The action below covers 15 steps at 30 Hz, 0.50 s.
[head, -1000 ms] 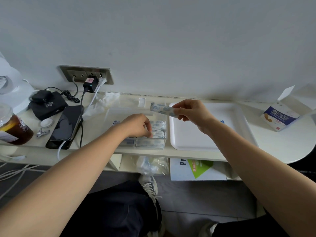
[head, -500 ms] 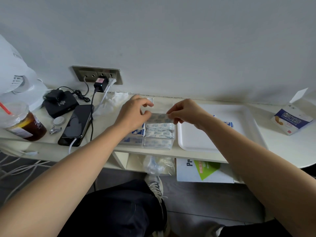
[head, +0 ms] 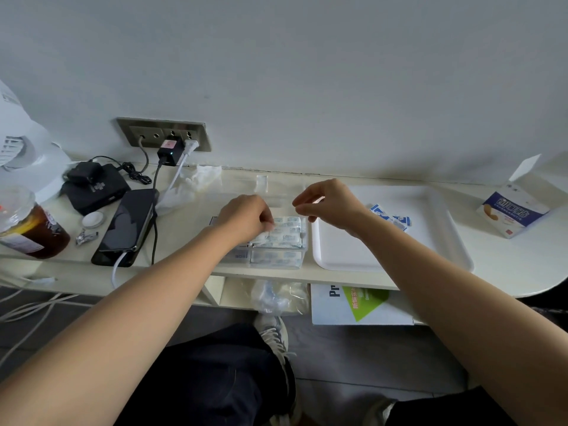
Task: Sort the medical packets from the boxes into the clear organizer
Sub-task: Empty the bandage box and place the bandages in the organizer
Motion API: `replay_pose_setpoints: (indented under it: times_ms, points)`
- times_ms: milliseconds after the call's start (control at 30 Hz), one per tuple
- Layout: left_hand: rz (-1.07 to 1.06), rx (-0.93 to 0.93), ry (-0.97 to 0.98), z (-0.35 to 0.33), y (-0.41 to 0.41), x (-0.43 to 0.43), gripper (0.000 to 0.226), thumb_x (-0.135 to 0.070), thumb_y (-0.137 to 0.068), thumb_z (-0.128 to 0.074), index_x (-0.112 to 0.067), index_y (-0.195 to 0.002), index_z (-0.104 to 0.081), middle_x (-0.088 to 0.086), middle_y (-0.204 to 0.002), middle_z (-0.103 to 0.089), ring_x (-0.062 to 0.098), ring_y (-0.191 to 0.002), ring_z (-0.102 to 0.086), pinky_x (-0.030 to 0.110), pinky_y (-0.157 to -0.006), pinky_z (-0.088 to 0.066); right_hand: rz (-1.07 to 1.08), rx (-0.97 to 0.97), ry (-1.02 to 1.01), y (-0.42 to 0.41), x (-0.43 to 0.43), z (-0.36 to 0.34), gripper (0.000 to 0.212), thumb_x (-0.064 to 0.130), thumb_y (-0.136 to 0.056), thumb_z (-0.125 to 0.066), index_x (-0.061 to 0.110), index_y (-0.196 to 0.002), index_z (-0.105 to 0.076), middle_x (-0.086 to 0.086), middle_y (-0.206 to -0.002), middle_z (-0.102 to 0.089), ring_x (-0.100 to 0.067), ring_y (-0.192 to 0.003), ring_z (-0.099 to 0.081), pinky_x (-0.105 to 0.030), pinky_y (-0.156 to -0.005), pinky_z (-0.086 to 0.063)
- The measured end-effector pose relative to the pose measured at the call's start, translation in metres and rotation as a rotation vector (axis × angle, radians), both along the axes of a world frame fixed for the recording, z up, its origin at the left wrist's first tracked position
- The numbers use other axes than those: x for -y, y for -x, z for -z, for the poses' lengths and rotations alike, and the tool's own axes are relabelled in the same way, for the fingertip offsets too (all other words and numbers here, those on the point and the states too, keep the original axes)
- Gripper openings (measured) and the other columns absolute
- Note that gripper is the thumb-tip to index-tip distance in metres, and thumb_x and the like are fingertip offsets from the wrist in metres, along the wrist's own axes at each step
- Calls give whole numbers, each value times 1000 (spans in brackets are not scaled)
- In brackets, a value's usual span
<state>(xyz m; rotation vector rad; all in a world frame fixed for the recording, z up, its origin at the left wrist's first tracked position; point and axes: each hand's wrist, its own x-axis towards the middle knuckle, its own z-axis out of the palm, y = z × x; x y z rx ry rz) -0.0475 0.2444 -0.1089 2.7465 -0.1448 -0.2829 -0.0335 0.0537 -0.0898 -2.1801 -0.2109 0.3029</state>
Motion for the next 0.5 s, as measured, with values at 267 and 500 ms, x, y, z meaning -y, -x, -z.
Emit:
replay_pose_setpoints:
  times_ms: [267, 500]
  points:
    - [2, 59, -127, 4, 6, 18, 8, -20, -84, -66, -23, -85, -73, -8, -89, -69, 17, -88, -63, 31, -78, -51, -5, 49, 27, 1, 6, 7, 12, 14, -82, -69, 21, -89, -74, 2, -89, -69, -2, -66, -55, -18, -65, -46]
    - [4, 116, -95, -5, 6, 19, 20, -29, -88, -59, -19, -73, -68, 0, -75, -66, 24, -75, -61, 28, -61, -43, 149, 38, -21, -7, 39, 19, 11, 13, -86, -63, 17, -90, -73, 5, -79, -65, -10, -59, -56, -11, -53, -42]
